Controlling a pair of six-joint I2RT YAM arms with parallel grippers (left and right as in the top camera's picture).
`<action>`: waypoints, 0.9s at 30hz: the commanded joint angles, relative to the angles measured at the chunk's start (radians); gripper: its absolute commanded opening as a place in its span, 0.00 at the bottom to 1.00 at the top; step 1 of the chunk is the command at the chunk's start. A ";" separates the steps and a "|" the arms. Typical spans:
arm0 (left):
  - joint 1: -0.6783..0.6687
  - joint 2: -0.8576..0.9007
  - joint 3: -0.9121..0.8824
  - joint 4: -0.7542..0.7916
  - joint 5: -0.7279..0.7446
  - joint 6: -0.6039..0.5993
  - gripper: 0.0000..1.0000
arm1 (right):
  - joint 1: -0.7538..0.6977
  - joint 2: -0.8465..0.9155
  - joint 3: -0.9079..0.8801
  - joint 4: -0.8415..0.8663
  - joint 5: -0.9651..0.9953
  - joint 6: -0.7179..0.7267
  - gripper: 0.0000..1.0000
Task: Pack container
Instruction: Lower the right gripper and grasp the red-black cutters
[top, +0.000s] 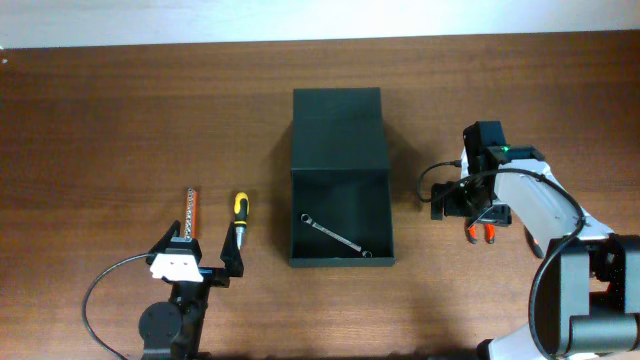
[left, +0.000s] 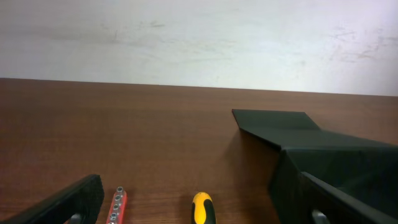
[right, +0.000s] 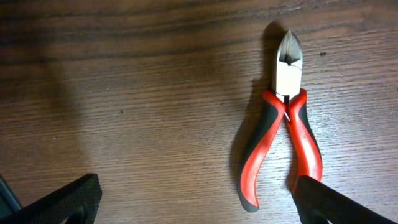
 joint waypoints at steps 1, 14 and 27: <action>0.006 -0.006 -0.005 0.000 0.015 0.016 0.99 | -0.008 0.027 -0.009 0.002 -0.002 0.002 0.99; 0.006 -0.006 -0.005 0.000 0.015 0.016 0.99 | -0.008 0.059 -0.011 0.013 -0.002 0.002 0.99; 0.006 -0.006 -0.005 0.000 0.015 0.016 0.99 | -0.008 0.059 -0.039 0.048 -0.002 0.010 0.99</action>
